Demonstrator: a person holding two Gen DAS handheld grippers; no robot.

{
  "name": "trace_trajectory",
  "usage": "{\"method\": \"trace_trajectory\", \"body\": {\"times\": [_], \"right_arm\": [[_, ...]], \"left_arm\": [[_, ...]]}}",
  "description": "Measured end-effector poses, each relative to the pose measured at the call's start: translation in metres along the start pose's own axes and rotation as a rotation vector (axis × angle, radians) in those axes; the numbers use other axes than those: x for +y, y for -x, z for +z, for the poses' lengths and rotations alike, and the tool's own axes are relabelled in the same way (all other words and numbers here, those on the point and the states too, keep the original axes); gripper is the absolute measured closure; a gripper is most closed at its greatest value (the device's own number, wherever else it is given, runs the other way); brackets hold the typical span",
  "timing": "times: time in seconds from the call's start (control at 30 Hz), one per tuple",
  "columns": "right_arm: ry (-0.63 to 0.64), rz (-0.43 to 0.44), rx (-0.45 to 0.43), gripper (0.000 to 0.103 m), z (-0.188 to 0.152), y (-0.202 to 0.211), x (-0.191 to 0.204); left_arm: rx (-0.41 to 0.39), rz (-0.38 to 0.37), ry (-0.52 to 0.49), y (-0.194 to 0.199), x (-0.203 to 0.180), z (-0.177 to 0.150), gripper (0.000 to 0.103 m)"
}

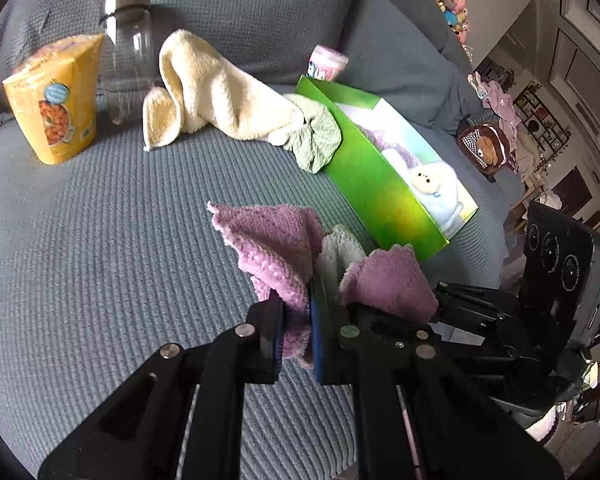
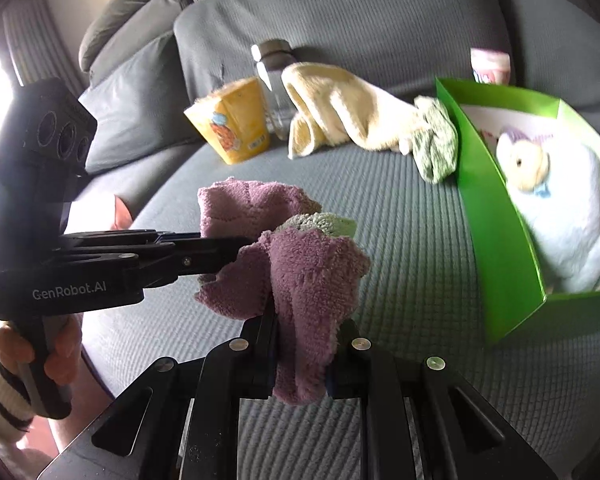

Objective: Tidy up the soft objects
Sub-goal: 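Lift the pink cloth off the sofa with the right gripper, then carry the pink cloth into the green box and open the right gripper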

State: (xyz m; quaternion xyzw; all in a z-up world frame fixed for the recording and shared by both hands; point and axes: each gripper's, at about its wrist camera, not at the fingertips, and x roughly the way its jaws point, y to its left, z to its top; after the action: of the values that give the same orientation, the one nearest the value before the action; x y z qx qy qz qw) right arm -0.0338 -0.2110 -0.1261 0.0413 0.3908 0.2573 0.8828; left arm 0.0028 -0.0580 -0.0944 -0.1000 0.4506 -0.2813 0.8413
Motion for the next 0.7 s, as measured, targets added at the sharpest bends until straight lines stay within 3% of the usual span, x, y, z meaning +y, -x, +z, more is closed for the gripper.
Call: {"method": "trace_trajectory", "body": {"times": [0.37,0.7], "right_arm": [[0.062,0.068,-0.074,0.084,0.018,0.001,0.028],[0.056,0.033,-0.177,0.084,0.033,0.031,0.011]], "left_arm": [[-0.069,0.104,-0.016,0.034,0.004,0.005,0.094],[-0.108,0.084,-0.065,0.033,-0.026,0.027,0.094]]}}
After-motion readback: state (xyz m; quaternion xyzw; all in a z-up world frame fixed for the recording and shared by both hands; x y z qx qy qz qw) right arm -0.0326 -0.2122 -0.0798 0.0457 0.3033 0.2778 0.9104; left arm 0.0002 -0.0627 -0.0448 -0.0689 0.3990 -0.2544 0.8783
